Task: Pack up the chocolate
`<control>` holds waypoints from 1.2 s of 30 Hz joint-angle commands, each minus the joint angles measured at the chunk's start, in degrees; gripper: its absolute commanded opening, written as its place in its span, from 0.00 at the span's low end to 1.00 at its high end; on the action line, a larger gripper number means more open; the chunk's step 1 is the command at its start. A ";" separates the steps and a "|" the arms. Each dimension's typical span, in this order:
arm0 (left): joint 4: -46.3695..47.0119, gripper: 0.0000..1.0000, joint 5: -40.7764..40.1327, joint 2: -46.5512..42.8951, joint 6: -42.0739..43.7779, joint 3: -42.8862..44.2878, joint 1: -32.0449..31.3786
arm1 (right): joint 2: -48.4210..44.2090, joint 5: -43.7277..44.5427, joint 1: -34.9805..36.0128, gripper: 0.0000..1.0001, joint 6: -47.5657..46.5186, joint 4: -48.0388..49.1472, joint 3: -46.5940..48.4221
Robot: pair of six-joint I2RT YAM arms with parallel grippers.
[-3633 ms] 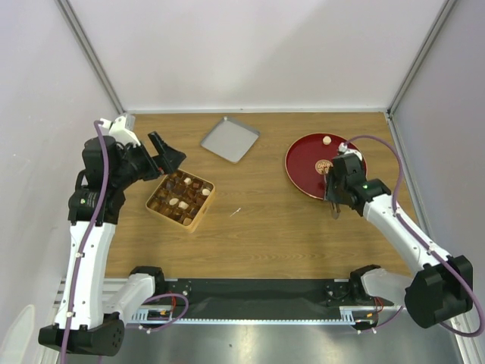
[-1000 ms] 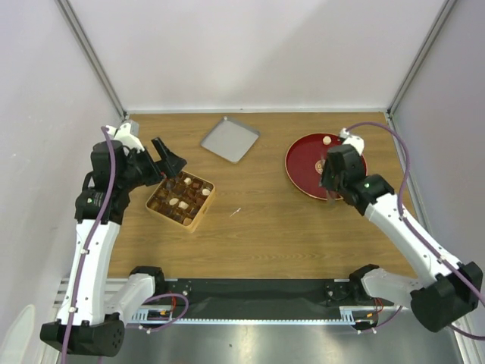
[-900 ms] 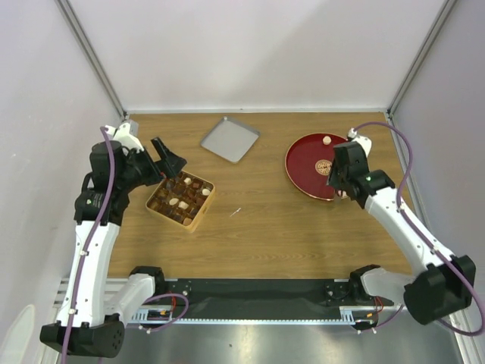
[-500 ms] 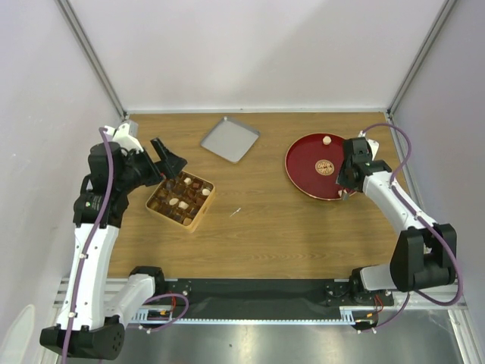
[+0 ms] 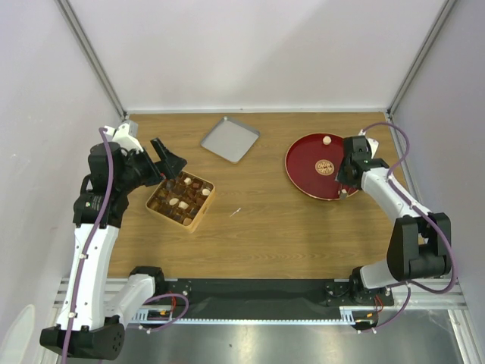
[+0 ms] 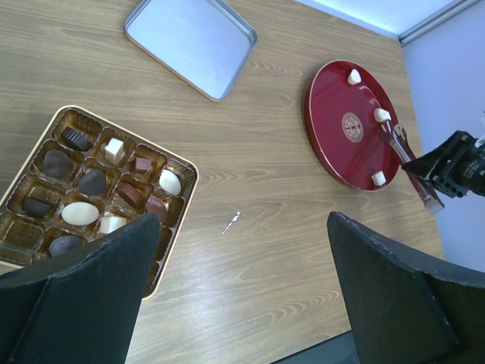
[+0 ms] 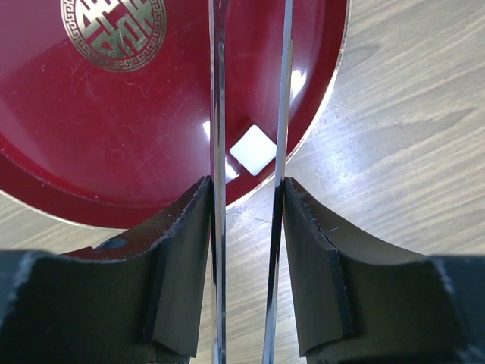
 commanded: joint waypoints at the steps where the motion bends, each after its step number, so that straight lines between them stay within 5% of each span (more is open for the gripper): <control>1: 0.24 1.00 -0.22 -0.69 0.58 2.16 0.42 | 1.41 0.22 -0.26 0.46 -0.46 2.61 2.52; 23: 0.76 1.00 0.57 0.10 -0.47 4.18 0.42 | -4.38 -6.18 -0.35 0.37 -0.11 0.42 0.33; 36: 1.82 1.00 -0.04 1.42 -0.56 4.18 0.42 | -12.47 -12.87 13.09 0.38 2.00 1.38 -3.81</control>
